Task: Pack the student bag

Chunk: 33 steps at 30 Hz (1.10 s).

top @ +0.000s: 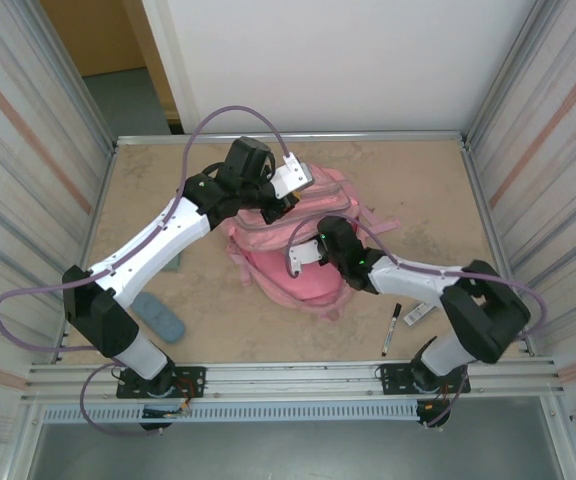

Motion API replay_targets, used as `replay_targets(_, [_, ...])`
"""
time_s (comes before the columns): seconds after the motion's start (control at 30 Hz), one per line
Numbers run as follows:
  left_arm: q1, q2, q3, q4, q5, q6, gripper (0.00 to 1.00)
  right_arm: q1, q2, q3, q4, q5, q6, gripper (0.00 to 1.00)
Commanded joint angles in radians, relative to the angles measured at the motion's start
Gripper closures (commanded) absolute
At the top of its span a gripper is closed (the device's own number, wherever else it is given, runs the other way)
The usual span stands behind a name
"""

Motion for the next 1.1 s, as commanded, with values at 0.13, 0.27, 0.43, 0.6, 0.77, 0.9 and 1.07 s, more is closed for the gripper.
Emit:
replay_targets(0.13, [-0.001,-0.105,0.011,0.11,0.113,0.006,1.0,-0.025,0.144,0.041,0.354,0.038,0.035,0.95])
replay_targets(0.27, [0.001,-0.113,-0.019,0.14,0.121,0.005,1.0,-0.032,0.207,0.046,0.432,-0.027,0.053,0.92])
replay_targets(0.43, [0.002,-0.104,-0.014,0.134,0.133,0.016,1.0,-0.031,0.272,0.044,0.461,-0.17,-0.009,0.86])
replay_targets(0.6, [0.017,-0.1,-0.022,0.124,0.125,0.017,1.0,-0.05,0.294,0.043,0.467,-0.191,-0.013,0.68])
replay_targets(0.77, [0.039,-0.099,-0.046,0.133,0.125,-0.006,1.0,-0.059,0.264,0.0,0.476,-0.179,-0.012,0.61])
replay_targets(0.9, [0.041,-0.095,-0.059,0.146,0.113,-0.008,1.0,-0.06,0.23,-0.055,0.488,-0.185,-0.021,0.59])
replay_targets(1.07, [0.042,-0.071,-0.059,0.131,0.07,0.003,1.0,-0.017,0.093,-0.129,0.379,-0.175,0.011,0.47])
